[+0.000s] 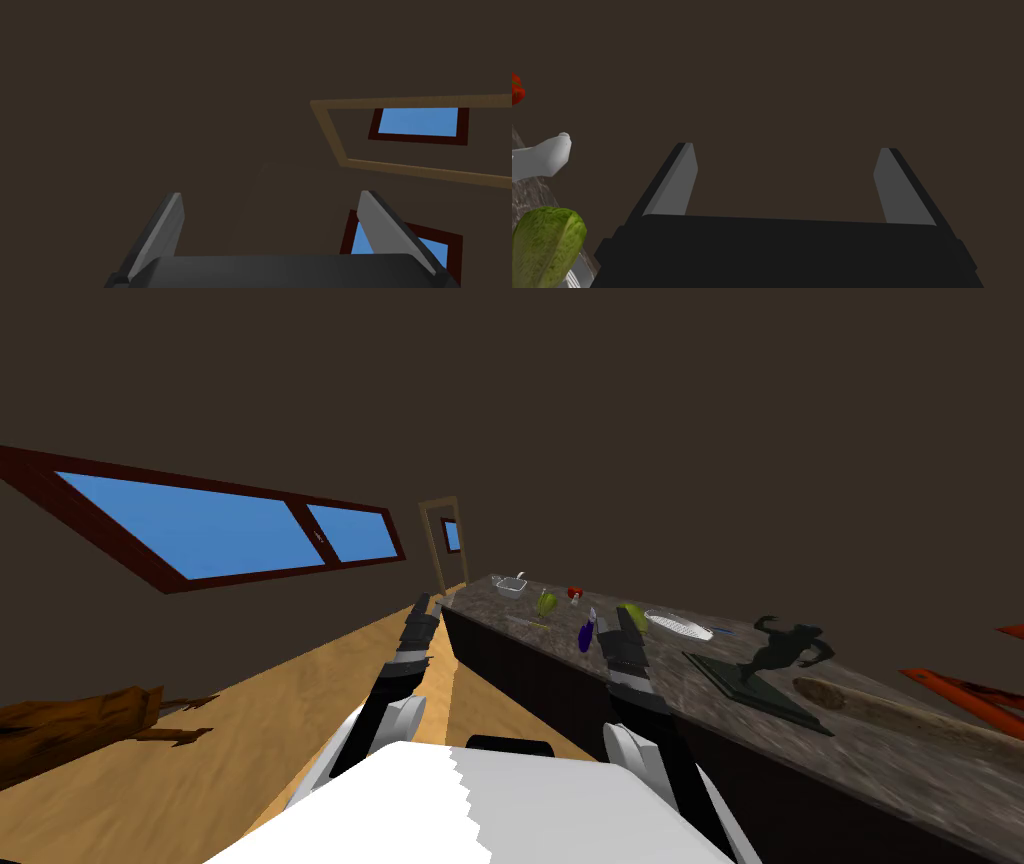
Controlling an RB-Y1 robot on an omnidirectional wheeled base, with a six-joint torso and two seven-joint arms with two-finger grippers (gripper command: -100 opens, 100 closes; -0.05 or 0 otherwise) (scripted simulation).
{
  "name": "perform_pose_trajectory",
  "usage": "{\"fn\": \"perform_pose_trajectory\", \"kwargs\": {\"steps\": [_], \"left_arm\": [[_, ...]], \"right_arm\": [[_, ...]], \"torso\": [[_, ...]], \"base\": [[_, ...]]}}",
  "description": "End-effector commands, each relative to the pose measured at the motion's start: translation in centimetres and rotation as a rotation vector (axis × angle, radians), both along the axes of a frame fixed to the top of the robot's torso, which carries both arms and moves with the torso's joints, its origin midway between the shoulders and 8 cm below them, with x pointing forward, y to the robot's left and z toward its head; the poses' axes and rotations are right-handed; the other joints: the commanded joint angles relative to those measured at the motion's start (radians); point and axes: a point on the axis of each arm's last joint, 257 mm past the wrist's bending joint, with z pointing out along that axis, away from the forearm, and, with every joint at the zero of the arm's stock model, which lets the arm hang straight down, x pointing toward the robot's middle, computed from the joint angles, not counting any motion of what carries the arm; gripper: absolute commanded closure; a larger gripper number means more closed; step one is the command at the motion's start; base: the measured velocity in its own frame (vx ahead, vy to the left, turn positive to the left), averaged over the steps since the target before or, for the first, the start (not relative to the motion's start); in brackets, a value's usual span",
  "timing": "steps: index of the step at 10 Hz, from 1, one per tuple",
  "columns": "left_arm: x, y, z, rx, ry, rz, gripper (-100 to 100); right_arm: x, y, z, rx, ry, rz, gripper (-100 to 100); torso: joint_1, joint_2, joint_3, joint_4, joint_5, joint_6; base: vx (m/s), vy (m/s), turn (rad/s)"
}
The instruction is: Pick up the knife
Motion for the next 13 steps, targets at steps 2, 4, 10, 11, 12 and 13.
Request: {"fn": "perform_pose_trajectory", "kwargs": {"steps": [2,4,10,11,12,13], "left_arm": [[0.0,0.0,0.0,0.0,0.0,0.0,0],[0.0,0.0,0.0,0.0,0.0,0.0,0],[0.0,0.0,0.0,0.0,0.0,0.0,0],[0.0,0.0,0.0,0.0,0.0,0.0,0],[0.0,0.0,0.0,0.0,0.0,0.0,0],[0.0,0.0,0.0,0.0,0.0,0.0,0]], "right_arm": [[-0.1,-0.1,-1.2,-0.071,0.052,0.01,-100],[-0.5,-0.7,-3.0,-0.139,0.119,0.004,-100],[-2.5,-3.2,-7.9,-0.296,0.306,-0.032,-100],[-3.2,-3.9,-9.0,-0.34,0.353,-0.041,-100],[-3.7,-4.6,-9.9,-0.383,0.394,-0.05,-100],[-4.2,-4.8,-10.5,-0.385,0.414,-0.051,-100]], "torso": [[0.0,0.0,0.0,0.0,0.0,0.0],[0.001,-0.001,-0.001,0.0,0.0,0.0],[0.002,-0.003,-0.002,-0.001,0.001,0.0],[0.002,-0.003,-0.002,-0.001,0.001,0.0],[0.002,-0.003,-0.001,-0.001,0.001,0.0],[0.003,-0.003,-0.002,-0.001,0.001,0.0]], "base": [[0.013,0.015,0.069],[0.029,0.033,0.121],[0.042,0.035,0.129],[0.042,0.039,0.138],[0.055,0.049,0.24],[0.047,0.031,0.09]]}}
